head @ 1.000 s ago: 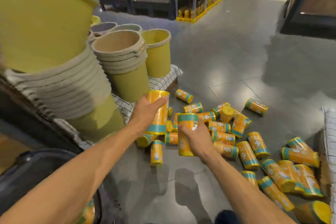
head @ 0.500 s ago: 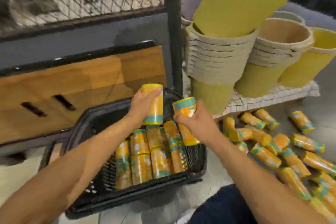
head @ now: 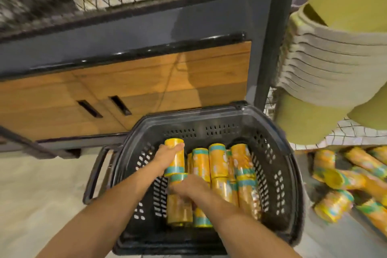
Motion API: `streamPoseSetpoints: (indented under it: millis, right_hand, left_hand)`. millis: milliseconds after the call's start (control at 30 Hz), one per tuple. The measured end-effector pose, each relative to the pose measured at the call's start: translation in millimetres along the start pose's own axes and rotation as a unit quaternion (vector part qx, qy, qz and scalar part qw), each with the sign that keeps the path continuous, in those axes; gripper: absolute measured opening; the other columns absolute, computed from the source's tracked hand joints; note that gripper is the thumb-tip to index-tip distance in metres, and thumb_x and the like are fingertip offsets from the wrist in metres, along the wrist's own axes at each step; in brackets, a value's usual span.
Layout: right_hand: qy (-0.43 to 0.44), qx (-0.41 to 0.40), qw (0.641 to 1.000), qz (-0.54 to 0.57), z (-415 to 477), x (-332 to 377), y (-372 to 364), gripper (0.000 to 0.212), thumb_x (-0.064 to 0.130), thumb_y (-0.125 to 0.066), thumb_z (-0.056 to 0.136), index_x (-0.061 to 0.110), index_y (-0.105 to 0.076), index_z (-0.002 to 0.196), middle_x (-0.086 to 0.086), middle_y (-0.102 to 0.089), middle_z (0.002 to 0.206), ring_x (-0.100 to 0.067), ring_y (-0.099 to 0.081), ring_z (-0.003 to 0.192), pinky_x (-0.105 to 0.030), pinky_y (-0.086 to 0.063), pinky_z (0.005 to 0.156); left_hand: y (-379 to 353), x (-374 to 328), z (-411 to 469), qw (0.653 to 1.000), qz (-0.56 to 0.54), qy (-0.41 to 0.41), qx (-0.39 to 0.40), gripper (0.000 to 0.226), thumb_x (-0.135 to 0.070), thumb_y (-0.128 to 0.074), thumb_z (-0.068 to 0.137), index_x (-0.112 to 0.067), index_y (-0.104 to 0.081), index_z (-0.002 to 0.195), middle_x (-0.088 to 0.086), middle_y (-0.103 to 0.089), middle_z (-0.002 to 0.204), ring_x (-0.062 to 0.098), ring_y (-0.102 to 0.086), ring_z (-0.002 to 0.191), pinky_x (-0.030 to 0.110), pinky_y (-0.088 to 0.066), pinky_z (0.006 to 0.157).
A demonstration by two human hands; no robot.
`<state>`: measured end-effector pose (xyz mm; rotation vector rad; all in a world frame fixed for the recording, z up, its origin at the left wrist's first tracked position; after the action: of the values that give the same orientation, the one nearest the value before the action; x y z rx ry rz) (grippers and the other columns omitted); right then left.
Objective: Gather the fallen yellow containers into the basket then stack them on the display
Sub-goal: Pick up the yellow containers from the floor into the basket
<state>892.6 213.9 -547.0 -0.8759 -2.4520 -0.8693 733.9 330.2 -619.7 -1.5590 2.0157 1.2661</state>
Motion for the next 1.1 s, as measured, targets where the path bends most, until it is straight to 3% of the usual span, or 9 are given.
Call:
streamPoseSetpoints:
  millis: [133, 267, 400, 467, 567, 667, 833, 933, 1100]
  right_hand:
    - [-0.044, -0.036, 0.998, -0.001, 24, -10, -8, 0.074, 0.074, -0.076, 0.072, 0.020, -0.062, 0.121, 0.001, -0.065, 0.103, -0.022, -0.064, 0.091, -0.033, -0.046, 0.074]
    - [-0.032, -0.052, 0.997, -0.044, 33, -9, -20, 0.080, 0.077, -0.071, 0.074, 0.018, -0.063, 0.126, -0.004, -0.068, 0.126, -0.026, -0.066, 0.114, -0.036, -0.051, 0.089]
    - [-0.018, -0.059, 0.993, -0.100, 37, -10, -23, 0.078, 0.074, -0.068, 0.081, 0.017, -0.059, 0.134, -0.005, -0.065, 0.132, -0.026, -0.063, 0.120, -0.037, -0.050, 0.096]
    - [-0.012, -0.053, 0.992, -0.113, 38, -11, -23, 0.075, 0.067, -0.071, 0.084, 0.015, -0.057, 0.136, -0.006, -0.064, 0.133, -0.027, -0.062, 0.121, -0.037, -0.050, 0.098]
    - [0.011, -0.066, 0.988, -0.141, 40, -16, -17, 0.054, 0.038, -0.070, 0.095, 0.011, -0.055, 0.139, -0.010, -0.061, 0.138, -0.028, -0.061, 0.126, -0.038, -0.051, 0.101]
    - [0.023, -0.083, 0.986, -0.142, 37, -21, -5, 0.047, 0.032, -0.065, 0.099, 0.011, -0.054, 0.139, -0.011, -0.060, 0.139, -0.030, -0.060, 0.127, -0.039, -0.050, 0.102]
    - [-0.002, -0.065, 0.997, -0.048, 29, -23, 19, 0.039, 0.034, -0.067, 0.095, 0.011, -0.062, 0.126, -0.012, -0.067, 0.127, -0.032, -0.067, 0.115, -0.040, -0.058, 0.095]
    - [0.010, -0.108, 0.994, 0.029, 16, -23, 68, 0.038, 0.038, -0.064, 0.092, 0.012, -0.067, 0.119, -0.011, -0.070, 0.119, -0.032, -0.068, 0.112, -0.036, -0.056, 0.094]
    - [0.082, -0.259, 0.957, 0.097, -37, -34, 167, 0.031, 0.047, -0.065, 0.089, 0.025, -0.071, 0.111, -0.002, -0.075, 0.110, -0.026, -0.067, 0.109, -0.039, -0.055, 0.093]
  left_hand:
    - [-17, -14, -26, 0.999, 0.044, 0.022, 0.005, 0.083, -0.055, -0.078, 0.085, -0.004, -0.039, 0.138, 0.012, -0.060, 0.125, 0.028, -0.065, 0.108, 0.037, -0.055, 0.084]
    - [-23, 11, -8, 0.996, 0.070, 0.039, 0.046, 0.092, -0.057, -0.083, 0.060, -0.003, -0.051, 0.127, 0.013, -0.068, 0.121, 0.027, -0.070, 0.103, 0.044, -0.059, 0.089]
    - [-20, 13, -6, 0.990, 0.122, 0.028, 0.064, 0.057, -0.053, -0.087, 0.071, -0.010, -0.072, 0.104, 0.007, -0.077, 0.102, 0.020, -0.075, 0.089, 0.041, -0.062, 0.083]
    - [-19, 4, -18, 0.990, 0.118, 0.037, 0.073, 0.041, -0.043, -0.082, 0.085, -0.011, -0.069, 0.107, 0.006, -0.075, 0.102, 0.020, -0.073, 0.092, 0.038, -0.059, 0.076]
    - [-17, 3, -26, 0.991, 0.073, 0.062, 0.092, 0.033, -0.031, -0.075, 0.094, -0.010, -0.062, 0.116, 0.007, -0.071, 0.111, 0.022, -0.071, 0.100, 0.051, -0.060, 0.087]
    - [-13, 4, -29, 0.993, 0.057, 0.061, 0.088, 0.034, -0.024, -0.074, 0.095, -0.009, -0.059, 0.122, 0.011, -0.068, 0.115, 0.023, -0.069, 0.101, 0.052, -0.060, 0.088]
    - [-10, -6, -42, 0.993, 0.053, 0.055, 0.087, 0.028, -0.019, -0.069, 0.097, -0.006, -0.062, 0.121, 0.015, -0.070, 0.115, 0.025, -0.071, 0.102, 0.046, -0.062, 0.084]
    - [-8, -31, -56, 0.997, 0.033, 0.002, 0.068, 0.028, -0.023, -0.071, 0.095, -0.009, -0.064, 0.118, 0.012, -0.071, 0.107, 0.024, -0.071, 0.096, 0.039, -0.062, 0.076]
    - [-31, -111, -107, 0.989, -0.047, -0.111, 0.085, 0.017, -0.024, -0.056, 0.104, -0.019, -0.067, 0.118, 0.006, -0.071, 0.121, 0.023, -0.066, 0.115, 0.046, -0.053, 0.099]
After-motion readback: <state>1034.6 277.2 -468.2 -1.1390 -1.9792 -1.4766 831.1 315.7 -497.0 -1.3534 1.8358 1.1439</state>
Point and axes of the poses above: each hand's wrist, its own z-axis towards the middle knuckle, its own y-axis out of the back of the hand, x = y × z, the point moved 5 cm from there along z, towards the middle knuckle
